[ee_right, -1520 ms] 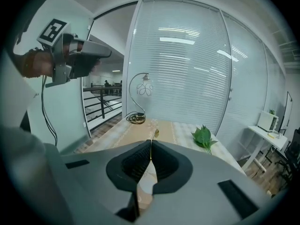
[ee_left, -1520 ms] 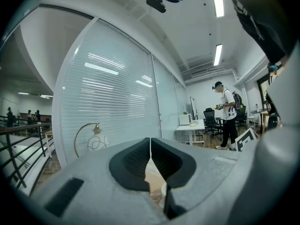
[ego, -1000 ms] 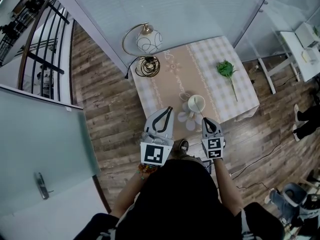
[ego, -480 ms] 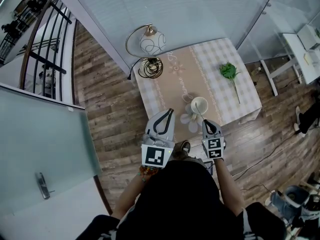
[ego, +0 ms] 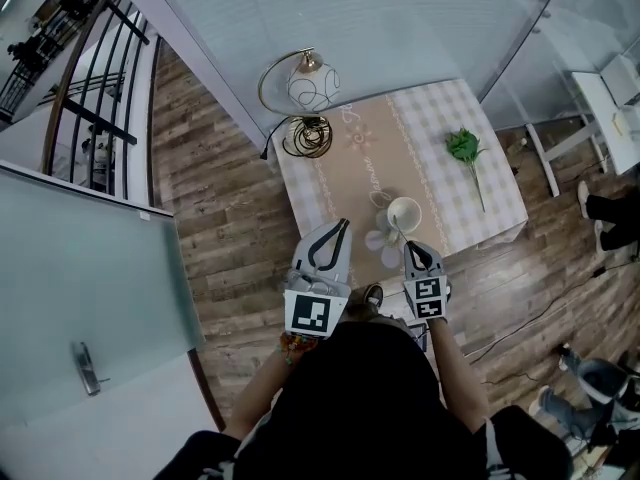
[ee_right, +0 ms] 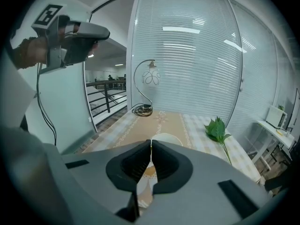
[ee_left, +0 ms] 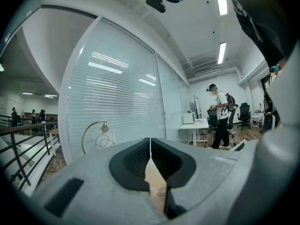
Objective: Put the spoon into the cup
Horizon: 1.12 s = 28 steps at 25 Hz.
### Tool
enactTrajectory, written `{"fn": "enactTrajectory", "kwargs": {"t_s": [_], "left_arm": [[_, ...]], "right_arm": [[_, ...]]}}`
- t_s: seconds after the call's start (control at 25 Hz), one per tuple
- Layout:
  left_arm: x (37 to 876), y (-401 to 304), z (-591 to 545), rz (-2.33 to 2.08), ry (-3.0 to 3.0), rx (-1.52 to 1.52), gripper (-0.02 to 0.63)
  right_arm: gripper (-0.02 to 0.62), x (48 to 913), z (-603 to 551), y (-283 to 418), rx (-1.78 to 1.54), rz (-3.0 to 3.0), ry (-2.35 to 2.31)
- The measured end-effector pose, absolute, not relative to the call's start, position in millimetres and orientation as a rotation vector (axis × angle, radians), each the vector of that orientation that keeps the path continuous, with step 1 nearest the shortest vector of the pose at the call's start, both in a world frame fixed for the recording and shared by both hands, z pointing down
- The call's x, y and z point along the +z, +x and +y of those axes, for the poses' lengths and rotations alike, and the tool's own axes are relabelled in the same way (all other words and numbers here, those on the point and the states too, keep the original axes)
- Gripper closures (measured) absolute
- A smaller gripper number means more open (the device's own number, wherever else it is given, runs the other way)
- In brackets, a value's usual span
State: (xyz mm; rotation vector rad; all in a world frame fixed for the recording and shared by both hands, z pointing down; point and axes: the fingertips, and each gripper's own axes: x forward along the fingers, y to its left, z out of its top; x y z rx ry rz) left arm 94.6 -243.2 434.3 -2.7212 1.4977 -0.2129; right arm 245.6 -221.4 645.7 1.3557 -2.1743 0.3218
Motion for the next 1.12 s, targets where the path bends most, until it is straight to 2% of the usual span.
{"fn": "enactTrajectory", "kwargs": {"t_s": [0.64, 1.12], "left_arm": [[440, 92, -249, 1.494, -2.764, -0.228, 0.584], [424, 126, -264, 1.279, -2.786, -0.209, 0.584]], "right_arm": [[0.586, 628, -230, 235, 0.290, -2.238, 1.365], [0.586, 551, -251, 248, 0.149, -2.295, 1.564]]}}
